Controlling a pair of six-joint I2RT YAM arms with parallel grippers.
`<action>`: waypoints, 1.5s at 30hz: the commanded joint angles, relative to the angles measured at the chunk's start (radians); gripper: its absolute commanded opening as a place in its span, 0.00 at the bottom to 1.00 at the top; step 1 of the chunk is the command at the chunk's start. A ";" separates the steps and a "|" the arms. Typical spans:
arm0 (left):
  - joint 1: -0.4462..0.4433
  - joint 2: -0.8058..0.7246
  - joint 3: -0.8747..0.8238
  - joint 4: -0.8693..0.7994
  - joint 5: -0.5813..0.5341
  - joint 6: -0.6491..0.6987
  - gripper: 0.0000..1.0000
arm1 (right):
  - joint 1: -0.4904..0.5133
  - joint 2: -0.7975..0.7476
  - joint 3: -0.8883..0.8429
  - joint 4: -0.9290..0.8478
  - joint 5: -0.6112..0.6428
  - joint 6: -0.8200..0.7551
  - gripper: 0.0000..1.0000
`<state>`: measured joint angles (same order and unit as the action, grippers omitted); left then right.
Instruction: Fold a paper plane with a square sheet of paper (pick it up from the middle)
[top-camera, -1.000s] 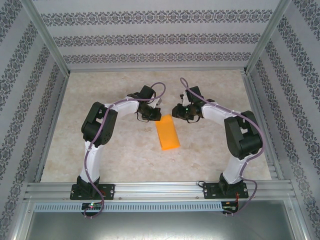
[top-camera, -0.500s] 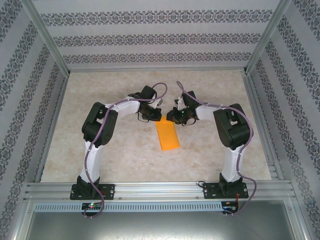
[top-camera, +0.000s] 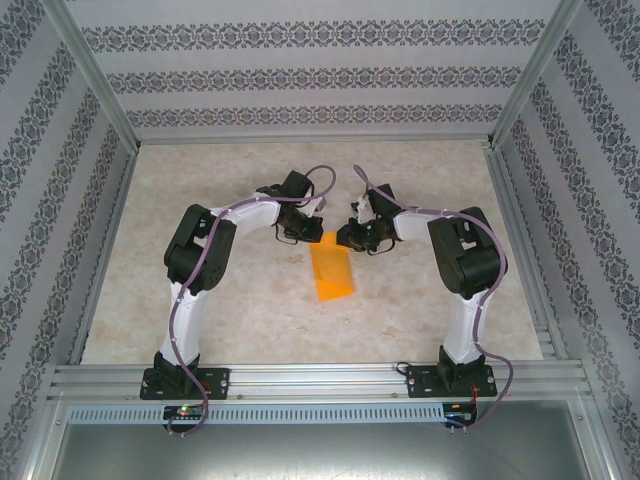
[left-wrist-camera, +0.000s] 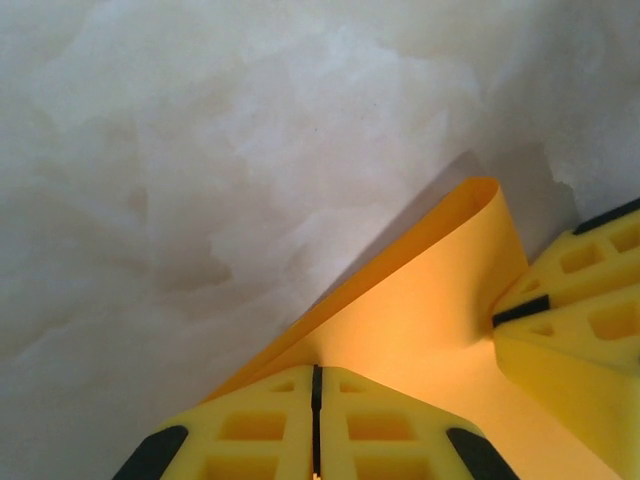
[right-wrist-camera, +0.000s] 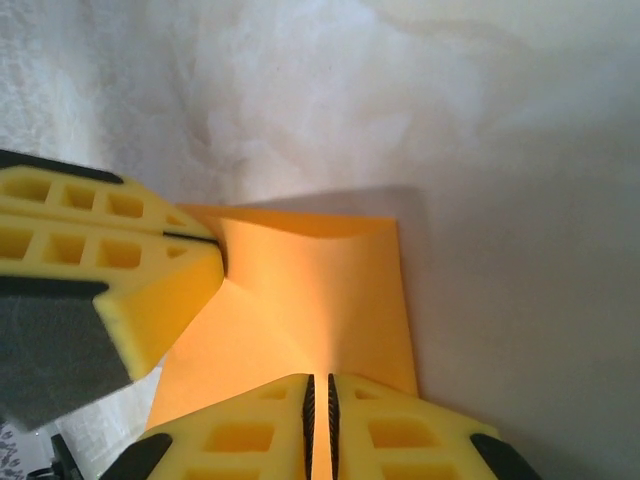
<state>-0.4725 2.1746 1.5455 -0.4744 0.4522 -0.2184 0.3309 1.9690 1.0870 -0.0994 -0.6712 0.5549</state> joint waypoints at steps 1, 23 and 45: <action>0.008 0.091 -0.029 -0.161 -0.151 0.033 0.10 | 0.010 -0.068 -0.030 0.033 -0.037 0.037 0.15; 0.009 0.111 -0.026 -0.171 -0.142 0.039 0.10 | 0.093 -0.076 -0.090 -0.029 0.002 0.007 0.16; 0.009 0.120 -0.028 -0.171 -0.133 0.033 0.09 | 0.135 -0.066 -0.097 0.026 0.021 0.047 0.19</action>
<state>-0.4721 2.1864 1.5681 -0.5014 0.4477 -0.2085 0.4503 1.8965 1.0027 -0.0944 -0.6594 0.5964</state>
